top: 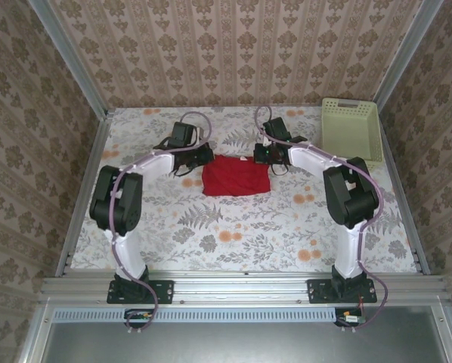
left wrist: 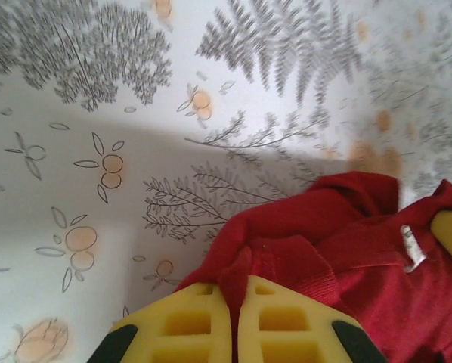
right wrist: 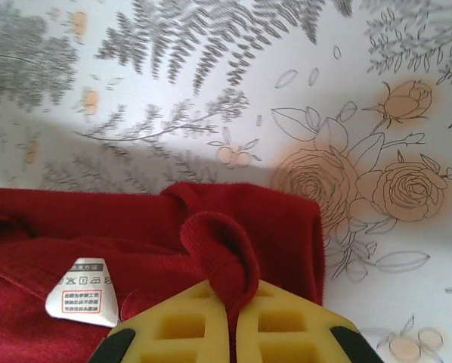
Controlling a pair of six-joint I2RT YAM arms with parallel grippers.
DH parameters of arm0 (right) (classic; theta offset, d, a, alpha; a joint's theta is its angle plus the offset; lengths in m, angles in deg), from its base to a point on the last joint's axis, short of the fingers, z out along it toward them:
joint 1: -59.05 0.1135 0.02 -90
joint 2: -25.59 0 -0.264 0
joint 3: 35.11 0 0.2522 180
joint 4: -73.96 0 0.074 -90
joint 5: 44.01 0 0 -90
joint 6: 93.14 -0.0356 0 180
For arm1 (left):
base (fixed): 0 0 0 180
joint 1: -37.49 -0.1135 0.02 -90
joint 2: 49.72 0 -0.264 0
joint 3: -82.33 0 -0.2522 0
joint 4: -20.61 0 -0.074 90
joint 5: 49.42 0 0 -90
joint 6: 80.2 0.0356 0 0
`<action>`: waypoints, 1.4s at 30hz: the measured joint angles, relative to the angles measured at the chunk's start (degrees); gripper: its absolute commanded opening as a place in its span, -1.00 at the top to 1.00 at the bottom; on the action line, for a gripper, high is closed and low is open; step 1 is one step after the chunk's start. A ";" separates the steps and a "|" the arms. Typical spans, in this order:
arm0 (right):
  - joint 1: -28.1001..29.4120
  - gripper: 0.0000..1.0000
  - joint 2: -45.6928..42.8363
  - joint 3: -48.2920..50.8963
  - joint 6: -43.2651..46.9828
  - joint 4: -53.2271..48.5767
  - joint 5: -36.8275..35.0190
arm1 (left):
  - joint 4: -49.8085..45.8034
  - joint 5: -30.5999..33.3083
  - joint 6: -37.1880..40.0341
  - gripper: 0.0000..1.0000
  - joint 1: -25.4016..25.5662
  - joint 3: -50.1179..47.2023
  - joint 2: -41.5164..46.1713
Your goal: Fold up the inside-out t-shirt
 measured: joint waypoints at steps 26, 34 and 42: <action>1.01 -0.91 -5.05 -2.05 4.96 -4.55 -13.55 | -6.25 10.99 0.04 -0.43 -6.43 -2.58 5.51; 13.46 -0.99 -6.73 -2.01 3.26 -7.91 -16.74 | -2.71 12.11 -0.79 -0.79 -6.27 -23.69 25.83; 15.32 -1.00 8.57 -12.63 -0.48 -15.30 -17.86 | 0.11 16.68 -0.81 -1.00 -8.35 -36.72 45.79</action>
